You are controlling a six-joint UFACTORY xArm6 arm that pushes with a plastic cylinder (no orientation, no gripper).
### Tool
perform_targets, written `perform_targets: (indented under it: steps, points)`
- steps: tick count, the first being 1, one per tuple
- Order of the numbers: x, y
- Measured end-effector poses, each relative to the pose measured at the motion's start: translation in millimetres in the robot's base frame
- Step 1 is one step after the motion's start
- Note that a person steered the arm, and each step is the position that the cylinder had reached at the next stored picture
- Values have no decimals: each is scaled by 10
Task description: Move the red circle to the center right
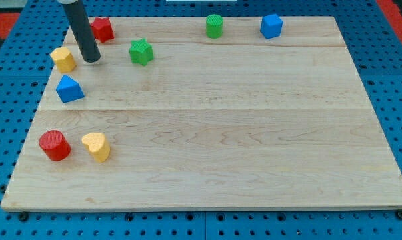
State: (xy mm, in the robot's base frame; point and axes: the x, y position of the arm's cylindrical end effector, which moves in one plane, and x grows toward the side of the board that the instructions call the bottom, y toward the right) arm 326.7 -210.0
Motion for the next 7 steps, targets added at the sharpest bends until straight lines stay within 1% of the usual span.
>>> perform_targets:
  steps: [1, 2, 3, 4, 5, 6, 7]
  points:
    - [824, 345]
    - [1036, 650]
    - [1591, 321]
    - [1595, -355]
    - [1817, -765]
    - [2152, -767]
    - [1989, -104]
